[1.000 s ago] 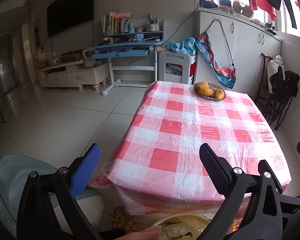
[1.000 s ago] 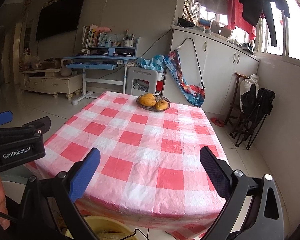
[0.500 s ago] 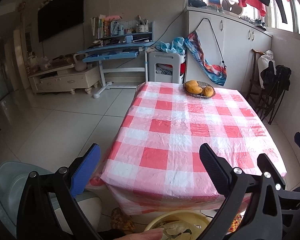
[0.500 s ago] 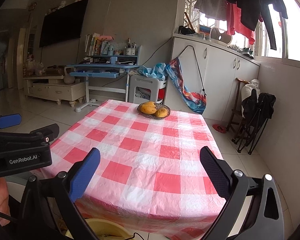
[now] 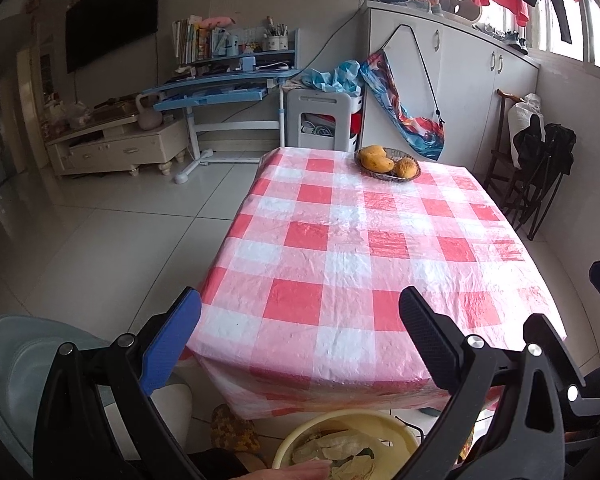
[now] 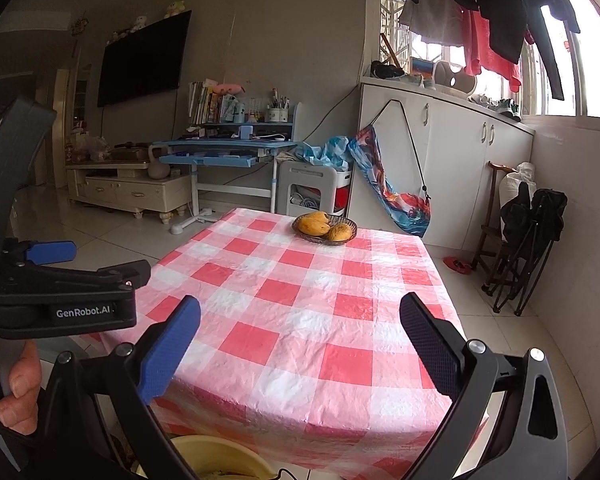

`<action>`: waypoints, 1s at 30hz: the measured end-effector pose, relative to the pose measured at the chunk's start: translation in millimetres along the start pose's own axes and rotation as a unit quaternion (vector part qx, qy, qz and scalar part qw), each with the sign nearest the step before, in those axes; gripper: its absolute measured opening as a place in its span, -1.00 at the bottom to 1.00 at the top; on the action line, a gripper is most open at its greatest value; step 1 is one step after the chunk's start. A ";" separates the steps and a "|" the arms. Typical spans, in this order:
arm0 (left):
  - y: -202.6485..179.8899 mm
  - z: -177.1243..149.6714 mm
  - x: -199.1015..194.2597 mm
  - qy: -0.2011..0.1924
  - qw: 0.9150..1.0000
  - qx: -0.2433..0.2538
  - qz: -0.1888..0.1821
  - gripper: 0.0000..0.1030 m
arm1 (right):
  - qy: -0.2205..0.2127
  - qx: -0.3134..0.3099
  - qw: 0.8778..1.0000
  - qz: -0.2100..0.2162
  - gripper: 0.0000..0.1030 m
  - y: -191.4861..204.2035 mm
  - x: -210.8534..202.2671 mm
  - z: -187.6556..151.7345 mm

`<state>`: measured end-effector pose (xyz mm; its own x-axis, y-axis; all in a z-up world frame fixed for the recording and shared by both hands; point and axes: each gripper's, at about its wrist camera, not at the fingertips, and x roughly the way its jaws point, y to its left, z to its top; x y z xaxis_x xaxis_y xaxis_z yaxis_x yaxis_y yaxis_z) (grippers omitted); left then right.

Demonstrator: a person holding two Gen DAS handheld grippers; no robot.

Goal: Collect trash

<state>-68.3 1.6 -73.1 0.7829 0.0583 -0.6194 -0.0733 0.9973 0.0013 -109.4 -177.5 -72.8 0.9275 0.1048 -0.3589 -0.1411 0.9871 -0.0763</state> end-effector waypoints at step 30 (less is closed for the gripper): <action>-2.9 -2.4 6.4 0.009 1.000 0.002 -0.005 0.86 | -0.017 0.009 0.999 0.032 0.85 -1.6 -2.4 1.4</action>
<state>-64.6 -1.0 -79.0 0.7720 0.0480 -0.6338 -0.0637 0.9980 -0.0019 -110.9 -179.2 -70.6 0.9281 0.1707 -0.3310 -0.1940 0.9802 -0.0385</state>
